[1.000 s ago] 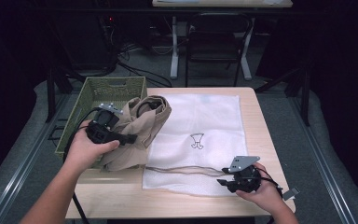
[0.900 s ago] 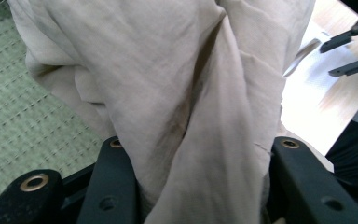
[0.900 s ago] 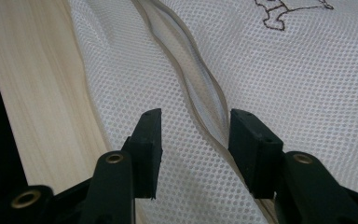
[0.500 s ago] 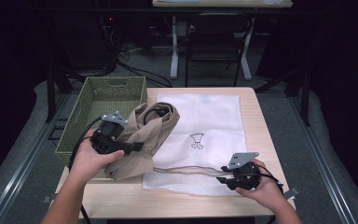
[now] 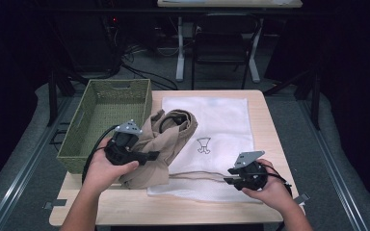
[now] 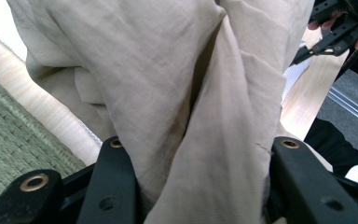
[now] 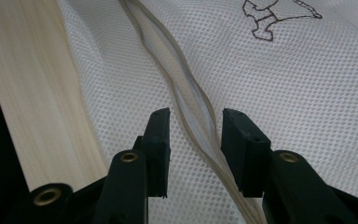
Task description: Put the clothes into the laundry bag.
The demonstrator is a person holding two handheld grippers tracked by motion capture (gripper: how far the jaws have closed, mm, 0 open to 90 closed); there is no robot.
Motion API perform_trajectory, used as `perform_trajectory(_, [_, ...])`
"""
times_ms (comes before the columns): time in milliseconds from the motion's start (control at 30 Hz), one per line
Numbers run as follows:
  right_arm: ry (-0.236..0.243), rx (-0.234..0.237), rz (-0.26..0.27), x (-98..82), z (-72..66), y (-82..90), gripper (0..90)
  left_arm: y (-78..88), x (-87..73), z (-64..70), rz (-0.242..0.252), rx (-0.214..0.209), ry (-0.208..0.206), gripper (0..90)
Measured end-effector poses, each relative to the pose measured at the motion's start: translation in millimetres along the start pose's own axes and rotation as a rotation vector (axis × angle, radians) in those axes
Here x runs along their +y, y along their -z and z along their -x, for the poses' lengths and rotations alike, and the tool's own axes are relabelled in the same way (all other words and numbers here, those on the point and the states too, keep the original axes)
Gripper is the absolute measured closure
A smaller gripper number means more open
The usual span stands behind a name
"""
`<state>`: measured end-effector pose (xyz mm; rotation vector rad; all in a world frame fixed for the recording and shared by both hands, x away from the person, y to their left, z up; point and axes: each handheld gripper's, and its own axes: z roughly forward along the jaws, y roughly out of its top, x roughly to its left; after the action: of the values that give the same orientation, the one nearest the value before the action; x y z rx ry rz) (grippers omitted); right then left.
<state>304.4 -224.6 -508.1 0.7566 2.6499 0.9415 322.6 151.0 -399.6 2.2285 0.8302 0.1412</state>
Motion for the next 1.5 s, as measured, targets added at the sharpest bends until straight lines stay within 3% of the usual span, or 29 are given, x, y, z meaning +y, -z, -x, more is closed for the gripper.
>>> perform_trajectory(167, [0.044,-0.023,-0.034,9.2,2.7,-8.7,65.4,-5.6,-2.4,-0.1,-0.003,-0.009,0.011,60.1])
perform_trajectory(600, [0.048,0.003,-0.069,26.5,6.5,-36.8,69.6,-13.9,-3.8,3.4,-0.016,-0.020,0.001,60.1])
perform_trajectory(833, [0.085,0.013,-0.082,34.2,2.5,-53.2,67.7,-15.8,-4.4,2.9,-0.022,-0.020,-0.001,60.0])
perform_trajectory(1100, [0.081,0.002,-0.080,34.1,-0.1,-65.3,61.4,-15.6,-5.5,1.8,-0.018,-0.032,0.004,60.1])
perform_trajectory(1500, [0.095,-0.023,-0.083,31.3,-1.6,-78.3,62.0,-16.6,-5.5,1.4,-0.021,-0.037,0.001,60.0])
